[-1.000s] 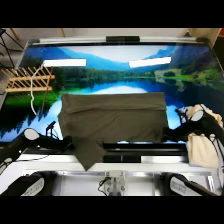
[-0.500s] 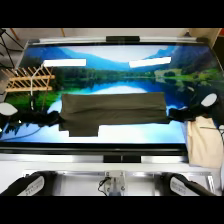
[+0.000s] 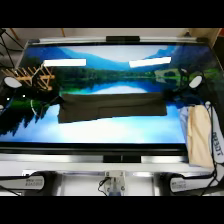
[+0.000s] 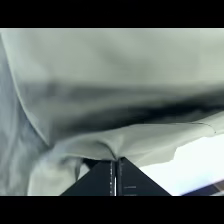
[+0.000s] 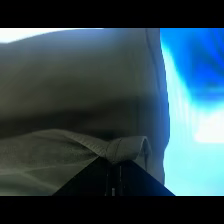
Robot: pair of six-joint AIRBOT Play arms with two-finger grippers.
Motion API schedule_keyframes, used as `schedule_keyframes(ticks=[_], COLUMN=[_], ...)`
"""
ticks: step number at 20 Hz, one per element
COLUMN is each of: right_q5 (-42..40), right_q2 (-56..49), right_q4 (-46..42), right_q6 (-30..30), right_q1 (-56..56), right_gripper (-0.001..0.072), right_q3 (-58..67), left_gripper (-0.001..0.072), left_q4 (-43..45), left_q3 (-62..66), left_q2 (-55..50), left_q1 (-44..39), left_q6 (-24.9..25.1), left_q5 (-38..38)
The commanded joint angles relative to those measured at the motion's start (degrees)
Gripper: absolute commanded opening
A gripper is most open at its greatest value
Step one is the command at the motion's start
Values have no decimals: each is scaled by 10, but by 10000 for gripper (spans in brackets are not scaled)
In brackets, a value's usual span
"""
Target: Fold the shirts.
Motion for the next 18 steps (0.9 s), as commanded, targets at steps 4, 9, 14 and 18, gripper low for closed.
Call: schedule_keyframes(ticks=[4,9,14,18], right_q5=[-16,40,47,80], right_q2=[-86,-80,-81,-125], right_q4=[-6,-17,45,124], right_q6=[24,-24,-24,-33], right_q1=[9,6,-40,-58], right_gripper=[77,589,659,658], right_q3=[45,58,59,59], left_gripper=[34,523,521,521], left_q4=[0,0,-2,-16], left_q3=[44,58,113,128], left_q2=[-114,-124,-123,-114], left_q1=[0,3,3,-9], left_q6=[-18,-36,-36,-35], left_q5=[2,-8,-71,-86])
